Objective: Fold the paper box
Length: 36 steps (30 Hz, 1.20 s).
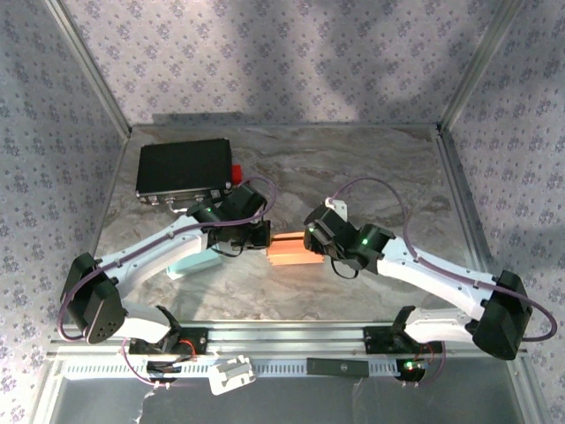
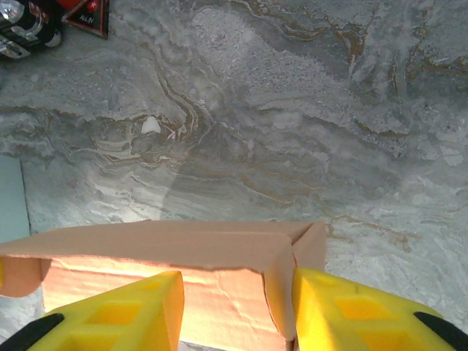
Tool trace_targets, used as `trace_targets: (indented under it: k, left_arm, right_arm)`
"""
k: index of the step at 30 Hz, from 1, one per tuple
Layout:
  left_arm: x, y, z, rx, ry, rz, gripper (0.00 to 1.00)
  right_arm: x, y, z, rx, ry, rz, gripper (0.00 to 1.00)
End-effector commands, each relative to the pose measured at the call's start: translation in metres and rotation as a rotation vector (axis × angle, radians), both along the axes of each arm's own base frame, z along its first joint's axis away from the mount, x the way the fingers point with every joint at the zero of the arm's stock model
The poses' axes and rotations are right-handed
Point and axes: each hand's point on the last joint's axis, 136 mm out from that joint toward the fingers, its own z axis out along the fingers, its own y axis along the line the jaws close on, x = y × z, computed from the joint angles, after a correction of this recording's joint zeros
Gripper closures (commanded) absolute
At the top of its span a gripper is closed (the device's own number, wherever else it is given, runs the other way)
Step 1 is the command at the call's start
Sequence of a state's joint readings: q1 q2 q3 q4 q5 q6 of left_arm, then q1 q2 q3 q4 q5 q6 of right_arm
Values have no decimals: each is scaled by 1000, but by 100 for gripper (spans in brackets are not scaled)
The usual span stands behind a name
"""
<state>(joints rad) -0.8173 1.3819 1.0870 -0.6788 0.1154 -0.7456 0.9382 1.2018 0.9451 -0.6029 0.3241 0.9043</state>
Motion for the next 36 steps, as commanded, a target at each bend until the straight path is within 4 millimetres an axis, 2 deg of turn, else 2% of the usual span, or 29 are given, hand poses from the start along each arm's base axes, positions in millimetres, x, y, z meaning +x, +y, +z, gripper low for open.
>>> trace_targets:
  k: [1,6,13,21,29,36]
  left_arm:
    - [1,-6,9,-11,-32,-17,100]
    - [-1,-4,9,30,-34,-21,100]
    - [-1,-8,9,51,-45,-26,100]
    - [0,-11,6,62,-61,-7,100]
    - [-4,-13,0,81,-85,3,100]
    - [-8,-6,-5,137,-105,9,100]
  right_arm:
    - [-7,-7,-11,15,43,-54,55]
    - [-7,-14,-19,8,64,-85,60]
    - [-5,-15,-24,6,72,-76,79]
    - [-9,-27,-41,-59,80,-84,90]
    - [-16,-30,-53,-95,90,-74,91]
    - [-20,-28,-39,-76,59,-64,82]
